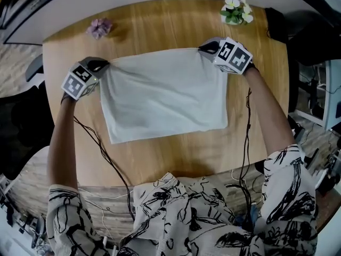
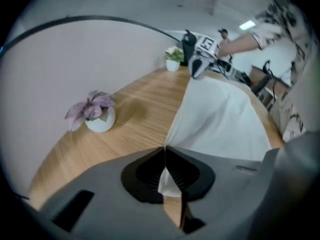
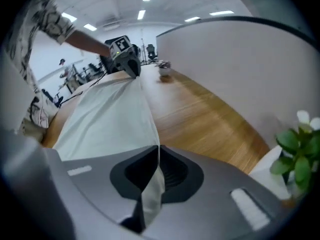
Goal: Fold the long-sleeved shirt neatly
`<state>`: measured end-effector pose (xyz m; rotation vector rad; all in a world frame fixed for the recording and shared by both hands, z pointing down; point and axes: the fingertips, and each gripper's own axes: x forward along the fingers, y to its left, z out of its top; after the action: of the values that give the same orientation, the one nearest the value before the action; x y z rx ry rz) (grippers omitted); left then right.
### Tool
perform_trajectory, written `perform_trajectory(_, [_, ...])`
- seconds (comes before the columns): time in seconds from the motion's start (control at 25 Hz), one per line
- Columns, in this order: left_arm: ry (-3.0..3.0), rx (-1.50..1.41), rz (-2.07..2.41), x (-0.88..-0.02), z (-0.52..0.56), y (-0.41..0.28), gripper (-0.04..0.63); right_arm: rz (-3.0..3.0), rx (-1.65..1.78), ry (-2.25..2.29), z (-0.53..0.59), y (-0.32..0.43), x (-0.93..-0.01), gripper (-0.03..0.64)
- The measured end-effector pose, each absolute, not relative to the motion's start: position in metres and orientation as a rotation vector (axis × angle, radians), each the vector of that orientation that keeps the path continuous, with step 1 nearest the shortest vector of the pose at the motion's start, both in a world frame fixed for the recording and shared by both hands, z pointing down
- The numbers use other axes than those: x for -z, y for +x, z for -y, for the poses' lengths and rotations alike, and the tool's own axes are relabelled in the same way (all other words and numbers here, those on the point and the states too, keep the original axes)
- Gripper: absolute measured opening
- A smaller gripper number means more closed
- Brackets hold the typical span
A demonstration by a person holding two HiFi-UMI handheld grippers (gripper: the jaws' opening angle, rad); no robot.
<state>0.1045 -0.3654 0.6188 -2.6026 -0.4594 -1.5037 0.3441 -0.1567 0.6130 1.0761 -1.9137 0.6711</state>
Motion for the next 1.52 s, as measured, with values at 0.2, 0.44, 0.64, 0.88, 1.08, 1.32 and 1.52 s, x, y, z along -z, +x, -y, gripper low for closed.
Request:
perform_trajectory(0.2, [-2.678, 1.578, 0.333, -0.623, 0.375, 0.107, 0.063, 1.854, -0.728, 1.168, 0.158, 0.349, -0.619, 0.087])
perform_trajectory(0.44, [-2.956, 1.321, 0.100, -0.575, 0.384, 0.092, 0.204, 1.901, -0.800, 1.617, 0.137, 0.376, -0.576, 0.200])
perform_trajectory(0.64, [-3.118, 1.064, -0.050, -0.516, 0.344, 0.038, 0.226, 1.893, -0.760, 1.845, 0.071, 0.351, -0.525, 0.247])
perform_trajectory(0.88, [-3.240, 1.138, -0.154, -0.524, 0.264, -0.056, 0.229, 1.819, -0.864, 1.903, -0.024, 0.293, -0.527, 0.247])
perform_trajectory(1.08, [-3.228, 1.284, -0.157, -0.551, 0.205, -0.104, 0.229, 1.762, -0.980, 1.900, -0.083, 0.246, -0.554, 0.247])
perform_trajectory(1.32, [-3.160, 1.391, -0.136, -0.577, 0.171, -0.122, 0.225, 1.673, -1.052, 1.879, -0.125, 0.222, -0.585, 0.245])
perform_trajectory(1.52, [-3.105, 1.448, -0.187, -0.598, 0.170, -0.131, 0.202, 1.631, -1.183, 1.883, -0.141, 0.210, -0.614, 0.244])
